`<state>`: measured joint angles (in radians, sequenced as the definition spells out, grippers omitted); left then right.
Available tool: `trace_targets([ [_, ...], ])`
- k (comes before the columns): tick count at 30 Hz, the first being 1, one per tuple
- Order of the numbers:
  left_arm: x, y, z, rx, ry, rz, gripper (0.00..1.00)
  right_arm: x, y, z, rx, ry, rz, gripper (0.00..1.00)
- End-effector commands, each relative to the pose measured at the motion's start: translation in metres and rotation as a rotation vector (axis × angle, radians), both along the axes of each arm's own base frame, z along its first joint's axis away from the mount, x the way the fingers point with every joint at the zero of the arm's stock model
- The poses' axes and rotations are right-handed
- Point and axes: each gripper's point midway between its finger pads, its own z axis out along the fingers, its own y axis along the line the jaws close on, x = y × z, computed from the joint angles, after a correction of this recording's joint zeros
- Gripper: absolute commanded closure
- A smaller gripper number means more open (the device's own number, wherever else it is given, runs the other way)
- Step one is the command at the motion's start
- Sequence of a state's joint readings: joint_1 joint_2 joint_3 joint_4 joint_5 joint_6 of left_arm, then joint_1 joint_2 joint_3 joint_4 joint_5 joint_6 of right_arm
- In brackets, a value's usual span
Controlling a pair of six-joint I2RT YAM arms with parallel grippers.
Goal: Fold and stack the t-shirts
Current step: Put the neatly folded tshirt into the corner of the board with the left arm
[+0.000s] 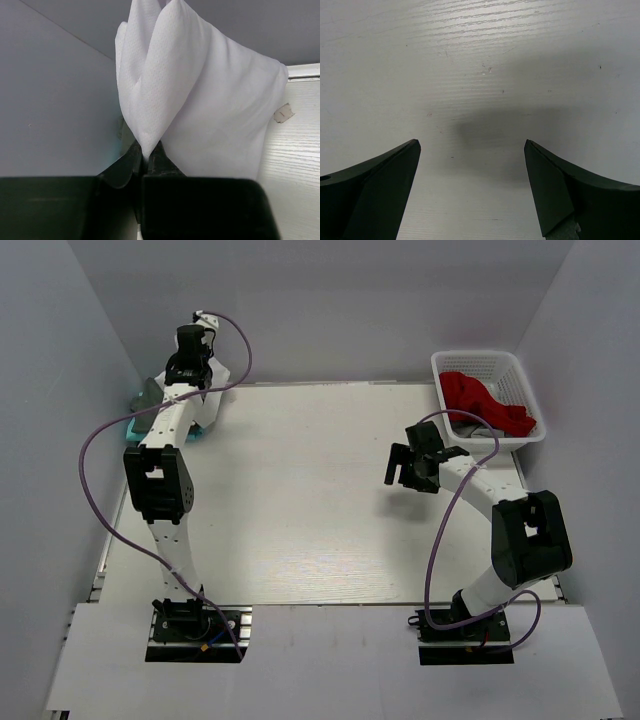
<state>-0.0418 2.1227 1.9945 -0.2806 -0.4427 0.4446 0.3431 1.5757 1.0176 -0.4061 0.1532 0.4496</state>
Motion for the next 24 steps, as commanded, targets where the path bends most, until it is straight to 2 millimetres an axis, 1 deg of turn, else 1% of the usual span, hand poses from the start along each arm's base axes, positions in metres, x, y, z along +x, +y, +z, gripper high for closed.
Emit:
trace_targets([
  [1, -0.004, 0.016, 0.038, -0.005, -0.076, 0.023, 1.00, 0.013, 0.007, 0.011, 0.037, -0.033, -0.011, 0.10],
  [2, -0.005, 0.020, 0.033, -0.007, -0.066, 0.024, 1.00, 0.014, 0.007, 0.012, 0.040, -0.034, -0.011, 0.10],
  [3, -0.005, 0.020, 0.029, -0.015, -0.060, 0.026, 1.00, 0.014, 0.009, 0.012, 0.046, -0.033, -0.007, 0.10],
  [4, -0.007, 0.028, 0.029, -0.012, -0.060, 0.046, 1.00, 0.014, 0.009, 0.012, 0.045, -0.032, -0.006, 0.10],
  [5, -0.007, 0.028, 0.026, -0.012, -0.060, 0.046, 1.00, 0.016, 0.010, 0.014, 0.047, -0.039, -0.004, 0.10],
  [7, -0.008, 0.041, 0.029, -0.011, -0.071, 0.067, 1.00, 0.017, 0.011, 0.016, 0.055, -0.041, -0.005, 0.10],
  [8, -0.008, 0.041, 0.029, -0.011, -0.071, 0.067, 1.00, 0.019, 0.013, 0.016, 0.058, -0.045, 0.001, 0.10],
  [9, -0.006, 0.048, 0.021, -0.011, -0.065, 0.079, 1.00, 0.018, 0.014, 0.017, 0.063, -0.043, 0.006, 0.10],
  [10, -0.006, 0.056, 0.024, -0.010, -0.080, 0.092, 1.00, 0.019, 0.015, 0.016, 0.065, -0.039, 0.007, 0.10],
  [11, -0.004, 0.056, 0.014, -0.010, -0.064, 0.092, 1.00, 0.022, 0.017, 0.019, 0.073, -0.043, 0.011, 0.10],
  [12, -0.002, 0.063, 0.012, -0.010, -0.064, 0.102, 1.00, 0.022, 0.017, 0.016, 0.071, -0.034, 0.008, 0.10],
  [13, 0.001, 0.069, 0.003, -0.001, -0.050, 0.109, 1.00, 0.022, 0.020, 0.015, 0.079, -0.029, 0.017, 0.10],
  [14, 0.001, 0.069, 0.002, -0.001, -0.050, 0.109, 1.00, 0.023, 0.020, 0.016, 0.079, -0.029, 0.016, 0.10],
  [15, 0.003, 0.075, 0.000, 0.007, -0.056, 0.115, 1.00, 0.023, 0.020, 0.013, 0.076, -0.022, 0.018, 0.10],
  [16, 0.002, 0.085, 0.003, 0.016, -0.079, 0.149, 1.00, 0.025, 0.021, 0.013, 0.077, -0.022, 0.019, 0.10],
  [17, 0.007, 0.087, -0.008, 0.019, -0.070, 0.158, 1.00, 0.026, 0.022, 0.014, 0.078, -0.020, 0.017, 0.10],
  [18, 0.007, 0.095, -0.016, 0.019, -0.056, 0.170, 1.00, 0.027, 0.021, 0.009, 0.070, -0.008, 0.019, 0.10],
  [19, 0.009, 0.102, -0.016, 0.027, -0.064, 0.178, 1.00, 0.029, 0.026, 0.011, 0.083, -0.006, 0.038, 0.10],
  [20, 0.013, 0.105, -0.014, 0.033, -0.080, 0.194, 1.00, 0.028, 0.027, 0.011, 0.087, 0.005, 0.041, 0.10],
  [21, 0.013, 0.113, -0.027, 0.049, -0.069, 0.242, 0.86, 0.030, 0.030, 0.009, 0.099, 0.011, 0.050, 0.10],
  [22, 0.012, 0.123, -0.030, 0.052, -0.085, 0.286, 0.67, 0.029, 0.033, 0.005, 0.101, 0.025, 0.057, 0.10],
  [23, 0.016, 0.126, -0.021, 0.057, -0.138, 0.306, 0.26, 0.027, 0.035, 0.003, 0.114, 0.038, 0.063, 0.10],
  [24, 0.015, 0.131, -0.015, 0.066, -0.162, 0.342, 0.16, 0.028, 0.036, 0.003, 0.121, 0.037, 0.065, 0.10],
])
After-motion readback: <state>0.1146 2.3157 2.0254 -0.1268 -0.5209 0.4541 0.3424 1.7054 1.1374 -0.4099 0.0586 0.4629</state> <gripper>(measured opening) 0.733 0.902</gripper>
